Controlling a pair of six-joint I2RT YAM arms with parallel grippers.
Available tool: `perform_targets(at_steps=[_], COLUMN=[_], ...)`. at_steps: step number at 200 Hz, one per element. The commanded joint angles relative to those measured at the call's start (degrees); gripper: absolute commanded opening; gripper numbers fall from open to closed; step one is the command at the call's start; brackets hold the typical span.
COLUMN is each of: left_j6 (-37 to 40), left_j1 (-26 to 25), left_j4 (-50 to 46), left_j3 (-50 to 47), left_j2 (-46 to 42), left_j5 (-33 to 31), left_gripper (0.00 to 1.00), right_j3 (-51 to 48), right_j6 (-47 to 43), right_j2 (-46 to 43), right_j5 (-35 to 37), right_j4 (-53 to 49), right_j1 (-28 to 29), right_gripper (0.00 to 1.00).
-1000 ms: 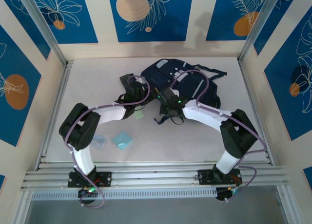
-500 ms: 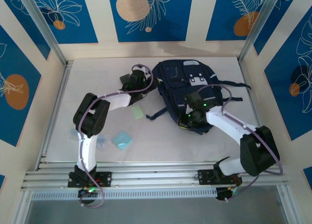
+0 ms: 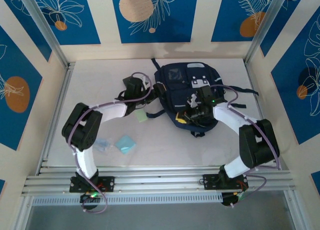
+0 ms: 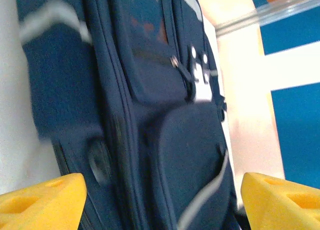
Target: Pack the student bag
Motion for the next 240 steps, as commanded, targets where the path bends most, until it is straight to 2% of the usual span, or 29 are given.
perform_targets(at_steps=[1,26,61,73,96,114,141,167,193,211,228,240], left_j6=[-3.8,-7.4,-9.3,-8.7,-7.0,-5.7,-0.9,3.1,7.2,9.6,10.2,9.3], left_j1=[-3.1,-4.5,-5.1,-5.1,-4.5,-3.4,-0.9,1.8,4.2,5.3,5.4,5.2], left_j4=[0.1,2.8,4.8,4.5,4.1,3.6,-0.4,-4.2,-8.2,-11.5,-12.8,-13.1], left_j3=[-3.5,-4.3,-2.1,-1.7,-1.1,-1.0,0.4,3.6,7.6,10.6,11.5,10.9], left_j2=[-2.9,0.0,5.1,5.7,6.0,5.5,4.3,4.2,4.8,5.1,4.4,3.5], left_j5=[1.7,1.3,2.0,1.7,1.1,0.7,-0.8,-0.8,-2.0,-2.8,-2.6,-1.8], left_gripper=[0.81,0.78,0.61,0.46,0.0,0.0,0.0,0.0,0.0,0.0,0.0,0.21], right_j3=[5.0,5.6,2.9,1.4,0.1,0.6,1.3,-0.3,0.3,2.4,3.9,3.2], right_j6=[3.1,5.7,7.9,8.5,5.9,-1.0,-11.8,-16.9,-18.4,-18.5,-17.3,-14.7], right_j2=[1.5,2.6,0.9,0.1,-1.7,-3.4,-3.9,-5.6,-8.1,-8.2,-7.7,-7.8], right_j5=[-6.2,-7.9,-7.8,-7.9,-7.8,-4.7,0.8,8.7,20.6,28.5,25.8,19.7], right_j4=[8.3,11.3,13.4,14.1,10.1,-0.8,-19.7,-28.8,-32.6,-32.9,-29.0,-22.1], right_j1=[1.7,3.5,5.0,5.3,5.5,4.7,0.4,-3.9,-8.2,-8.5,-8.2,-7.7], right_gripper=[0.0,0.0,0.0,0.0,0.0,0.0,0.0,0.0,0.0,0.0,0.0,0.0])
